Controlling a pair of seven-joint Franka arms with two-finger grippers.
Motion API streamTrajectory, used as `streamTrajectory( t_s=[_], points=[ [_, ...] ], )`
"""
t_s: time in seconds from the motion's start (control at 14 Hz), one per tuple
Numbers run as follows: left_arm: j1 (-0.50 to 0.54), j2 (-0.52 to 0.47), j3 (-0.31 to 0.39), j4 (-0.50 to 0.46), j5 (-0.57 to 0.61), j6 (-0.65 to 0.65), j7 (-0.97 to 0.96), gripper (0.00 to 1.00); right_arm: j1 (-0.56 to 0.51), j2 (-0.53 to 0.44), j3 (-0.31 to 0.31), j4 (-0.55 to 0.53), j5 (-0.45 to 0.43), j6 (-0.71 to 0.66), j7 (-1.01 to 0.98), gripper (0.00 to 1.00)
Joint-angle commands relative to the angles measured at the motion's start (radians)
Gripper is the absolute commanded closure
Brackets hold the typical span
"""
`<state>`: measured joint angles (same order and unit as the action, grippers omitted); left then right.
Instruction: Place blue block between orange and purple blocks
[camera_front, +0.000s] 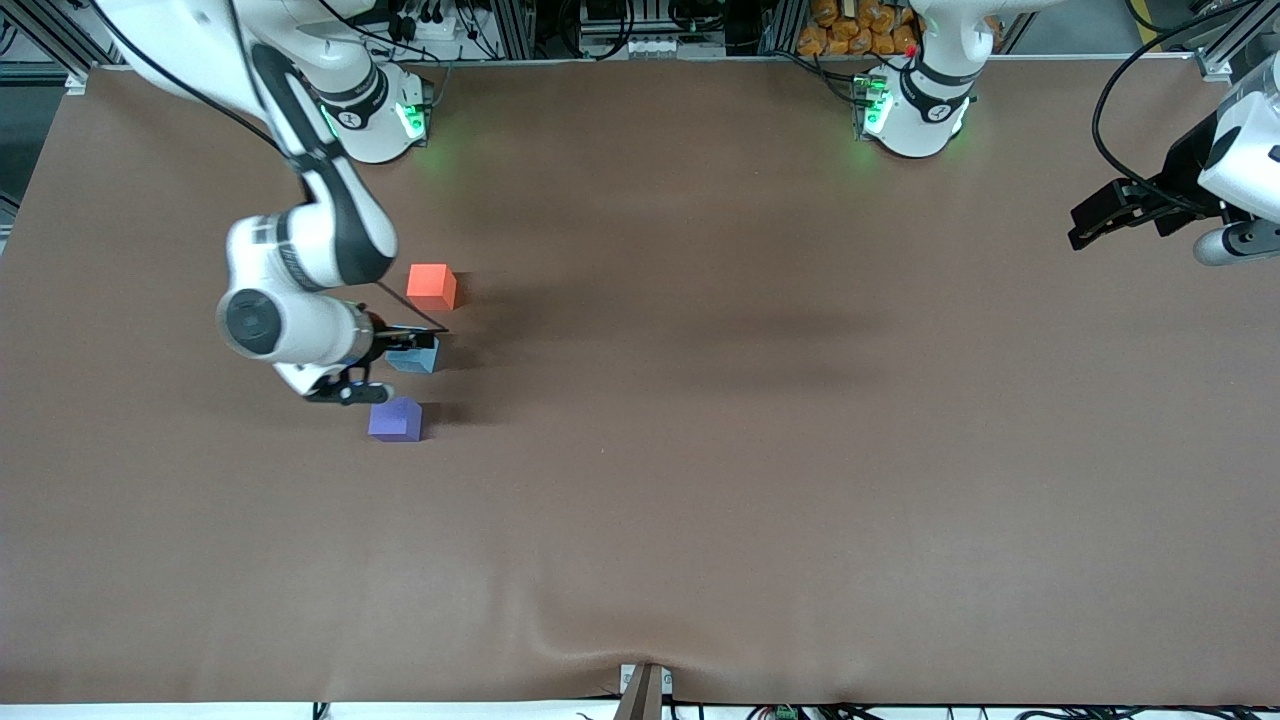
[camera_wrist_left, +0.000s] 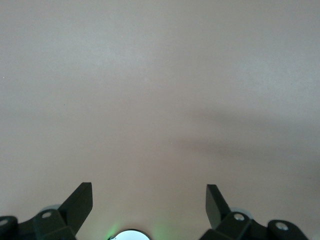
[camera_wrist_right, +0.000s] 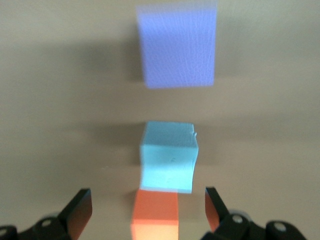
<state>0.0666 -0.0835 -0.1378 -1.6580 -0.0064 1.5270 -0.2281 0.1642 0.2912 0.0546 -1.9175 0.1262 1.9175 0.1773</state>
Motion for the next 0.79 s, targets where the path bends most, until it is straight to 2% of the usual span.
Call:
streamTrajectory(
  t_s=[0.0, 0.07, 0.29, 0.36, 0.57, 0.71],
  points=[
    [0.007, -0.024, -0.002, -0.02, 0.002, 0.001, 0.013, 0.0, -0.035, 0.008, 0.004, 0.288, 0.012, -0.219, 0.002, 0.0],
    [0.006, -0.024, -0.002, -0.02, 0.003, 0.001, 0.013, 0.0, -0.061, 0.008, 0.004, 0.352, 0.013, -0.221, -0.013, 0.0],
    [0.007, -0.024, 0.0, -0.02, 0.002, 0.002, 0.015, 0.0, -0.158, 0.014, 0.007, 0.562, 0.004, -0.346, -0.018, 0.0],
    [0.007, -0.022, 0.0, -0.02, 0.002, 0.002, 0.015, 0.0, -0.187, 0.013, 0.007, 0.595, 0.009, -0.354, -0.016, 0.0],
    [0.007, -0.021, 0.003, -0.019, 0.003, 0.004, 0.015, 0.0, -0.189, -0.058, -0.001, 0.61, -0.006, -0.467, -0.015, 0.0],
    [0.007, -0.019, 0.004, -0.019, 0.003, 0.01, 0.015, 0.0, -0.183, -0.13, -0.012, 0.586, -0.101, -0.46, -0.016, 0.0]
  ],
)
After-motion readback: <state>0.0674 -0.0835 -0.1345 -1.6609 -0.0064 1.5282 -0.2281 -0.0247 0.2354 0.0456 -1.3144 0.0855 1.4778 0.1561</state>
